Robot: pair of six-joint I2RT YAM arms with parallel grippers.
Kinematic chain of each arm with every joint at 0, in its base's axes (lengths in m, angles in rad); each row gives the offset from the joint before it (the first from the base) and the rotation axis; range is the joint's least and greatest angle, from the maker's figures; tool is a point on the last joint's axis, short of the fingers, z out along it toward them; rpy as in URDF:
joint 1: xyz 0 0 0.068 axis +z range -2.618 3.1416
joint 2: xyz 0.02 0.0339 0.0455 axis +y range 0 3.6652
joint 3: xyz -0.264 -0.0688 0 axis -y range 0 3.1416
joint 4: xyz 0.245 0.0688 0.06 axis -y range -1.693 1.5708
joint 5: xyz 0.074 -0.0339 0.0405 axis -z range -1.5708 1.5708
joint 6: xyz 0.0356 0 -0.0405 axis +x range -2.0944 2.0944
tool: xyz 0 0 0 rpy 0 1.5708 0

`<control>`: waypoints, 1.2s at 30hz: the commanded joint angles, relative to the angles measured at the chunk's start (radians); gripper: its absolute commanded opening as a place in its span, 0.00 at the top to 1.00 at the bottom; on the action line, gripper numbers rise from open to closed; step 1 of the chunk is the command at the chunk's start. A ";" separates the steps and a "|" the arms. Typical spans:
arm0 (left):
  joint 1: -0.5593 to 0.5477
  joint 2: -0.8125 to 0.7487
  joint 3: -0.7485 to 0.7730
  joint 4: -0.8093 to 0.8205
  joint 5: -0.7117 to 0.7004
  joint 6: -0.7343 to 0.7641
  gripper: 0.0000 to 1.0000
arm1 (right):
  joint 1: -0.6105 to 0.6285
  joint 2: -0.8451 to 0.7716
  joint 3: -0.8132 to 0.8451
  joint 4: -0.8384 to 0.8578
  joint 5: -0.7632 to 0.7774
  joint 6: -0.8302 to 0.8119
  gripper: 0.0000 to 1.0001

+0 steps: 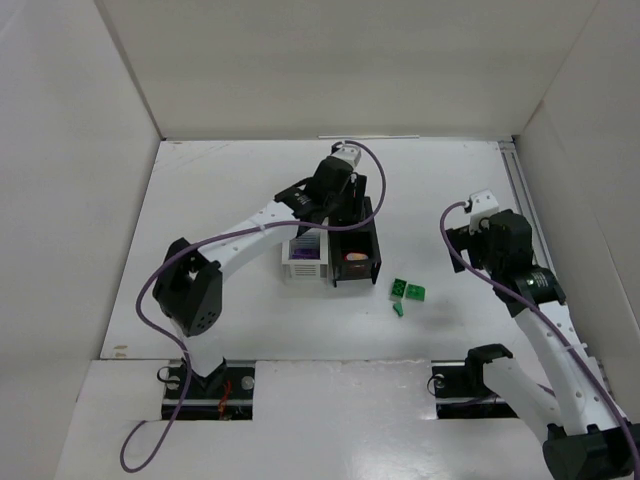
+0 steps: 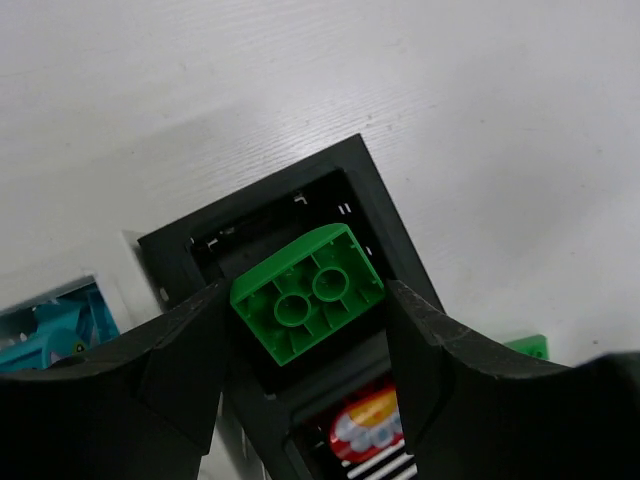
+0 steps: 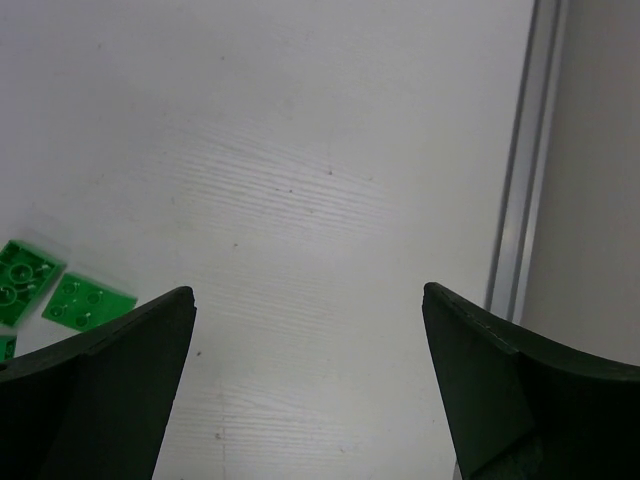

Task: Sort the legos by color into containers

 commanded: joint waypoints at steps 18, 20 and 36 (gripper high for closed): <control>0.003 -0.100 0.007 0.034 0.006 0.063 0.02 | 0.179 0.059 -0.205 0.161 -0.272 0.014 0.03; 0.003 -0.132 0.007 0.034 0.016 0.074 0.00 | 0.229 0.086 -0.216 0.149 -0.246 0.036 0.03; -0.007 -0.527 -0.276 0.068 0.012 0.037 0.00 | 0.356 0.345 -0.187 0.060 -0.014 0.237 0.14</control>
